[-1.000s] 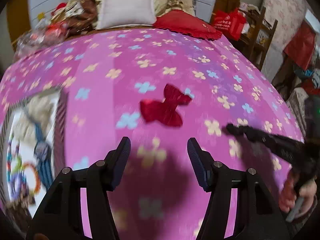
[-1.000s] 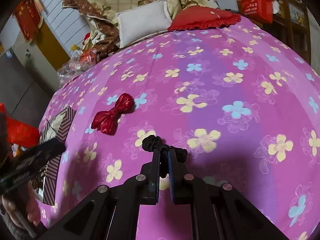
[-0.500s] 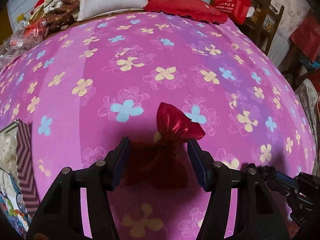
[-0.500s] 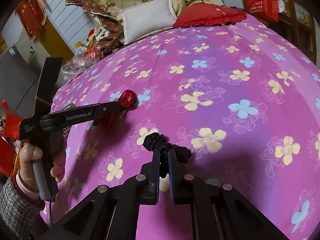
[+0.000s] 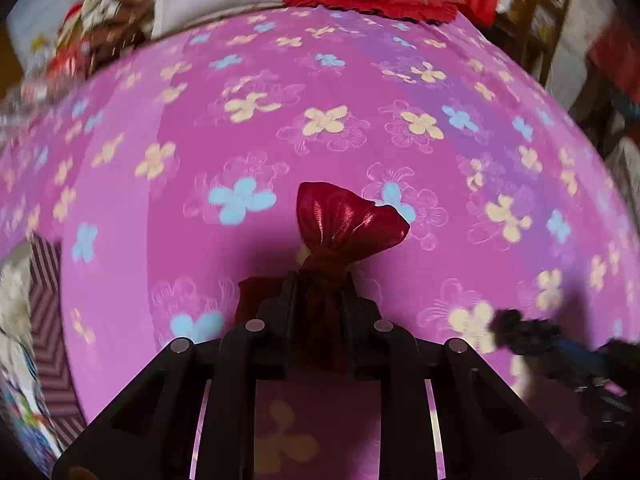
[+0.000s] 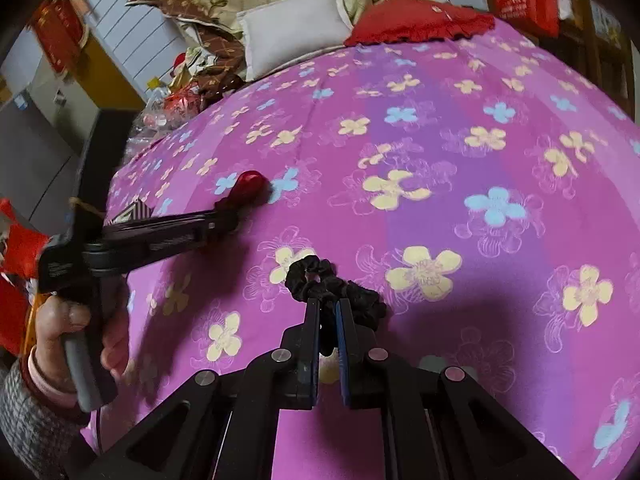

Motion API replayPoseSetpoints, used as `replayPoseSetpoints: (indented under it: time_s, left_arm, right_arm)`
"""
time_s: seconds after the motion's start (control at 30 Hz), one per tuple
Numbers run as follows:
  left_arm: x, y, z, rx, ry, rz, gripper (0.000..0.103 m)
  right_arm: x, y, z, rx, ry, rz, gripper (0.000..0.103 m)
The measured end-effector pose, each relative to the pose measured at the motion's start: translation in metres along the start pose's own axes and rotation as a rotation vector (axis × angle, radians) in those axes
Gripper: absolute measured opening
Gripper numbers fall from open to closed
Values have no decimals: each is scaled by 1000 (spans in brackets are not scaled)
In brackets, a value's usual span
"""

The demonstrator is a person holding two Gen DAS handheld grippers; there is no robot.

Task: Organize jewelry
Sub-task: 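Carry the black scrunchie and red bow over the tray with both grippers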

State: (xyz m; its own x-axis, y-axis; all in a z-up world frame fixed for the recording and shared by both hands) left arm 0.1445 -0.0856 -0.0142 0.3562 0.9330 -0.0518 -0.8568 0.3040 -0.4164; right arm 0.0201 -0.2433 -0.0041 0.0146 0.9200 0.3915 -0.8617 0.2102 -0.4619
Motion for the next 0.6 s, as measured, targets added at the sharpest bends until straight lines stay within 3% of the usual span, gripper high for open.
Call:
replayPoseSetpoints:
  time_s: [0.23,0.43,0.6]
  left_arm:
    - [-4,22,42,-65,30,29,15]
    - [-9,58,94,-134,79,51,15]
    - [-11,88,121,-154,120,95,15]
  right_arm:
    - [-8,-1,2,-6,-31,-52,7]
    - [-9,0,10,-28,-94,-98,7]
    - [-5,3,20,-57,-93,-113,7]
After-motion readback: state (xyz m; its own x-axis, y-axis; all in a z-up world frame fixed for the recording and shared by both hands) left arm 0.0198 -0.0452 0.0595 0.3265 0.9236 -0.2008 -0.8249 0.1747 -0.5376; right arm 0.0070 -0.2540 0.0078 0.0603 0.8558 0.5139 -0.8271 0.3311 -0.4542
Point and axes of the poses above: each gripper's, at about its wrist camera, not at the fingertips, and z roughly against the way its jaws point, x to its left, y to its underside, the point moved 4 cm from there along -z, roughly the way its jaws point, and after that the axes turned 2 degrees about x, right-handed, at the moved point
